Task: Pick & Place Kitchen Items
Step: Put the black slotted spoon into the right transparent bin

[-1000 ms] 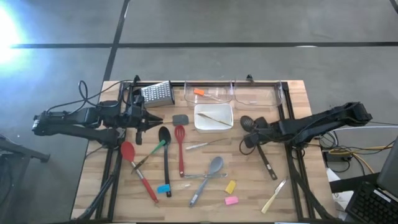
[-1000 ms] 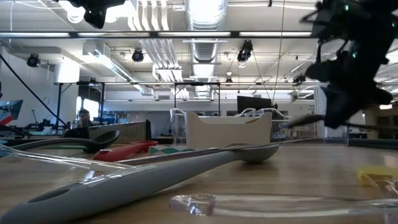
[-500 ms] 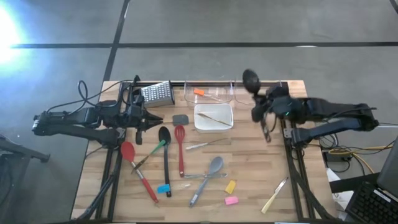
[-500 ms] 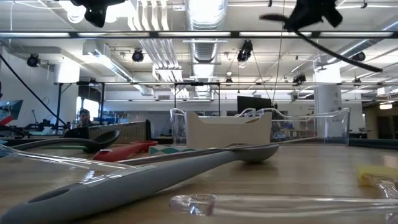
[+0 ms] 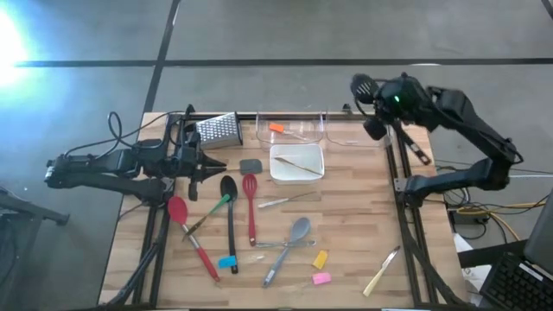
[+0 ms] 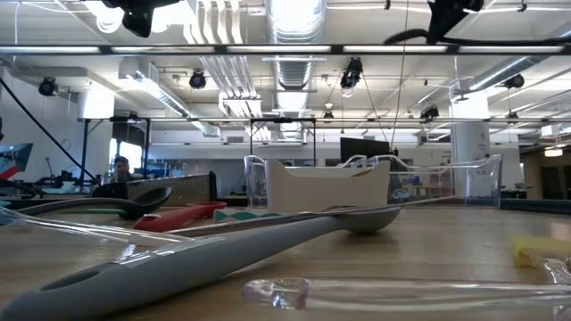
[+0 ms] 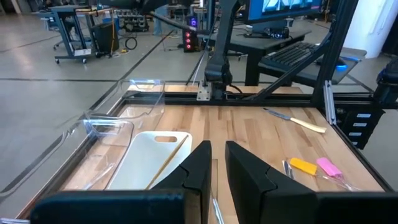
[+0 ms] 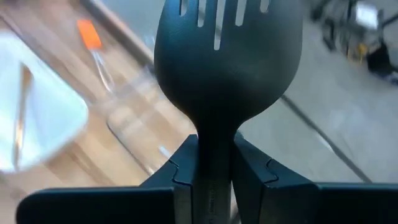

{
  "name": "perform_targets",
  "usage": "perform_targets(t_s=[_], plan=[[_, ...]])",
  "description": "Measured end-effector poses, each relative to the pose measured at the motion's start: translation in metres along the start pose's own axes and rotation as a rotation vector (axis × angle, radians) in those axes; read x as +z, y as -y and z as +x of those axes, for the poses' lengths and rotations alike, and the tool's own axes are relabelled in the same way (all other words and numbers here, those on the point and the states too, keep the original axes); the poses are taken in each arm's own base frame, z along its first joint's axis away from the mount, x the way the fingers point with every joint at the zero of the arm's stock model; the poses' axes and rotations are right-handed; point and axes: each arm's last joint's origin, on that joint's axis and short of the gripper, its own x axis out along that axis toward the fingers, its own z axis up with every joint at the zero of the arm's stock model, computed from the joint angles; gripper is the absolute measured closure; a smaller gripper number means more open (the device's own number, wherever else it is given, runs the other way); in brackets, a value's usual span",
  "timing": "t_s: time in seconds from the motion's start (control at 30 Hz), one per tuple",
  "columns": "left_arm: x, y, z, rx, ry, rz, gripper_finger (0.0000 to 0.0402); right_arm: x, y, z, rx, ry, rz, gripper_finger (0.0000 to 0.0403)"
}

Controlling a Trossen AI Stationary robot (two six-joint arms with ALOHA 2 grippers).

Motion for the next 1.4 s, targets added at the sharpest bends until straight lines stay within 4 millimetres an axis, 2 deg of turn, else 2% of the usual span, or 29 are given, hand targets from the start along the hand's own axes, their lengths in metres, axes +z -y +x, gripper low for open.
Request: perform_targets(t_s=[0.2, 0.37, 0.63, 0.8, 1.07, 1.4], plan=[[0.0, 0.0, 0.0, 0.0, 0.0, 0.0, 0.0348, 0.021, 0.015, 0.027, -0.035, -0.161, -0.074, 0.0352], [0.0, 0.0, 0.0, 0.0, -0.002, 0.0, 0.0348, 0.032, 0.016, 0.059, -0.015, -0.263, -0.154, 0.0352], [0.0, 0.0, 0.0, 0.0, -0.003, 0.0, 0.0348, 0.023, 0.01, 0.116, 0.071, -0.552, -0.219, 0.0352], [0.0, 0.0, 0.0, 0.0, -0.003, 0.0, 0.0348, 0.019, 0.004, 0.144, 0.1, -0.654, -0.289, 0.0352], [-0.001, 0.0, 0.0, 0.0, -0.01, 0.001, 0.0348, 0.012, -0.001, 0.184, 0.161, -0.748, -0.319, 0.0352], [-0.004, 0.0, 0.0, 0.0, -0.036, 0.004, 0.0348, 0.016, -0.007, 0.222, 0.258, -0.718, -0.278, 0.0352]])
